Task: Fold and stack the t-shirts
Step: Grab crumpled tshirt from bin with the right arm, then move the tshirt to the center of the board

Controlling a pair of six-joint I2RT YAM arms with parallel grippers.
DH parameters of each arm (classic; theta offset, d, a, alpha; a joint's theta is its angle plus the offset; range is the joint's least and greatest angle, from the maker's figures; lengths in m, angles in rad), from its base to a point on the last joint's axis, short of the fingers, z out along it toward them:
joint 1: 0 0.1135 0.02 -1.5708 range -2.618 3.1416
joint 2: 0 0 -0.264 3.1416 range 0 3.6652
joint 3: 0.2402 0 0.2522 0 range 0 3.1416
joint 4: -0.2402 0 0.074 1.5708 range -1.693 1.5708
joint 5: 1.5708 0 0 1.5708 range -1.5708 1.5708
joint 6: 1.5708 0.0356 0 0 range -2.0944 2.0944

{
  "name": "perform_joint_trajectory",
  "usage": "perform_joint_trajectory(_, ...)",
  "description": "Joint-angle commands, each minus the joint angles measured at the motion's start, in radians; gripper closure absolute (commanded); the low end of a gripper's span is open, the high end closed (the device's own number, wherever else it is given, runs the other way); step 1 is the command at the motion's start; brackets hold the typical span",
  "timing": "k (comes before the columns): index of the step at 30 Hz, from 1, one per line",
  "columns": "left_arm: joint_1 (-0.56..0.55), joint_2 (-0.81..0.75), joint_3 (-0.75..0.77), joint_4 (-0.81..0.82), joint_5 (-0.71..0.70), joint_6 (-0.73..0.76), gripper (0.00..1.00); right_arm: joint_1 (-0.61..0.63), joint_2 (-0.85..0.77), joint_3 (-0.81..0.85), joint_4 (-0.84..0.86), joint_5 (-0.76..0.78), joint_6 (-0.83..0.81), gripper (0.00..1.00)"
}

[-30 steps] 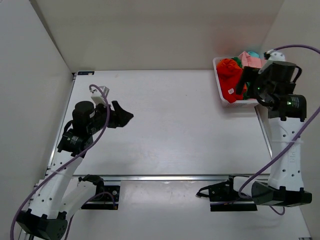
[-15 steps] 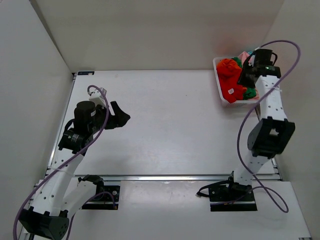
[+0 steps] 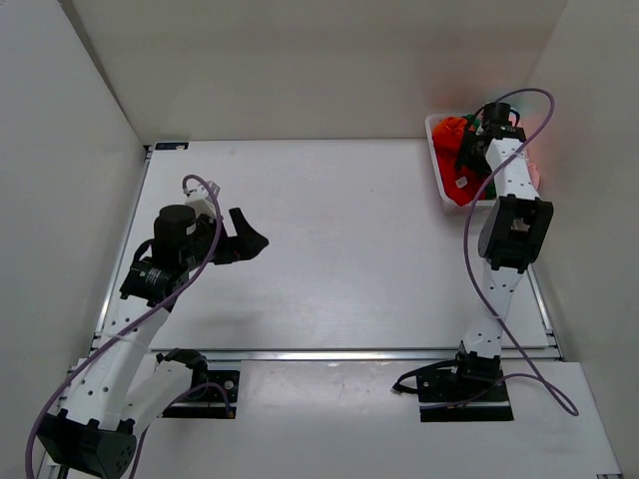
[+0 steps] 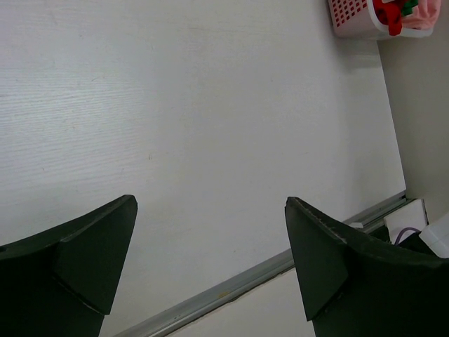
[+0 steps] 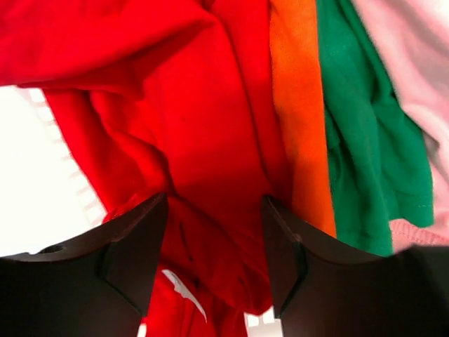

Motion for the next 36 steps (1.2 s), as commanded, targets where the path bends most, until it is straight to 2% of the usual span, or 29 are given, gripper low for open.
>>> perform_joint_trajectory(1, -0.004, 0.006, -0.008, -0.003, 0.010, 0.022, 0.01, 0.016, 0.007, 0.039, 0.018, 0.039, -0.020, 0.46)
perform_joint_trajectory(3, -0.010, 0.018, 0.006, -0.001, 0.004, 0.031, 0.01, 0.017, 0.024, 0.032, 0.011, 0.044, -0.022, 0.44)
perform_joint_trajectory(4, -0.009, 0.028, 0.009, 0.000, 0.016, 0.045, 0.04, 0.017, 0.028, 0.035, 0.014, 0.049, -0.023, 0.49)
perform_joint_trajectory(5, -0.003, 0.040, 0.016, 0.002, 0.018, 0.060, 0.11, 0.019, 0.030, 0.033, 0.002, 0.061, -0.023, 0.60)
perform_joint_trajectory(6, -0.004, 0.040, 0.032, -0.001, 0.012, 0.068, 0.14, 0.017, 0.033, 0.039, 0.008, 0.067, -0.023, 0.79)
perform_joint_trajectory(7, -0.001, 0.046, 0.032, -0.003, 0.016, 0.067, 0.20, 0.026, 0.039, 0.041, 0.002, 0.085, -0.026, 0.92)
perform_joint_trajectory(8, 0.002, 0.043, 0.039, 0.000, 0.010, 0.077, 0.21, 0.019, 0.031, 0.048, 0.011, 0.079, -0.031, 1.00)
perform_joint_trajectory(10, 0.007, 0.046, 0.046, 0.016, 0.010, 0.093, 0.19, 0.017, 0.028, 0.059, 0.002, 0.084, -0.031, 1.00)
perform_joint_trajectory(11, 0.008, 0.043, 0.052, 0.010, 0.006, 0.106, 0.21, 0.016, 0.018, 0.074, -0.001, 0.102, -0.032, 1.00)
perform_joint_trajectory(13, -0.013, 0.054, 0.070, 0.014, -0.033, 0.125, 0.37, 0.019, -0.036, 0.117, -0.003, 0.128, -0.023, 1.00)
perform_joint_trajectory(15, -0.013, 0.063, 0.090, 0.016, -0.047, 0.125, 0.56, 0.025, -0.097, 0.162, 0.014, 0.161, -0.034, 1.00)
perform_joint_trajectory(17, -0.003, 0.057, 0.098, 0.022, -0.045, 0.119, 0.61, 0.034, -0.209, 0.186, 0.040, 0.127, -0.029, 1.00)
perform_joint_trajectory(19, 0.002, 0.042, 0.096, 0.025, -0.060, 0.108, 0.53, 0.054, -0.302, 0.187, 0.083, 0.064, -0.034, 1.00)
perform_joint_trajectory(23, 0.002, 0.009, 0.081, 0.036, -0.071, 0.102, 0.52, 0.114, -0.529, 0.164, 0.194, -0.107, -0.025, 1.00)
perform_joint_trajectory(28, -0.004, -0.015, 0.086, 0.025, -0.103, 0.119, 0.52, 0.361, -0.747, 0.060, 0.417, -0.126, -0.050, 1.00)
perform_joint_trajectory(32, 0.010, -0.044, 0.104, 0.002, -0.149, 0.119, 0.52, 0.509, -0.775, 0.001, 0.367, -0.119, -0.012, 0.99)
perform_joint_trajectory(36, 0.013, -0.089, 0.167, -0.058, -0.273, 0.120, 0.52, 0.602, -0.788, -0.173, 0.368, -0.173, 0.074, 1.00)
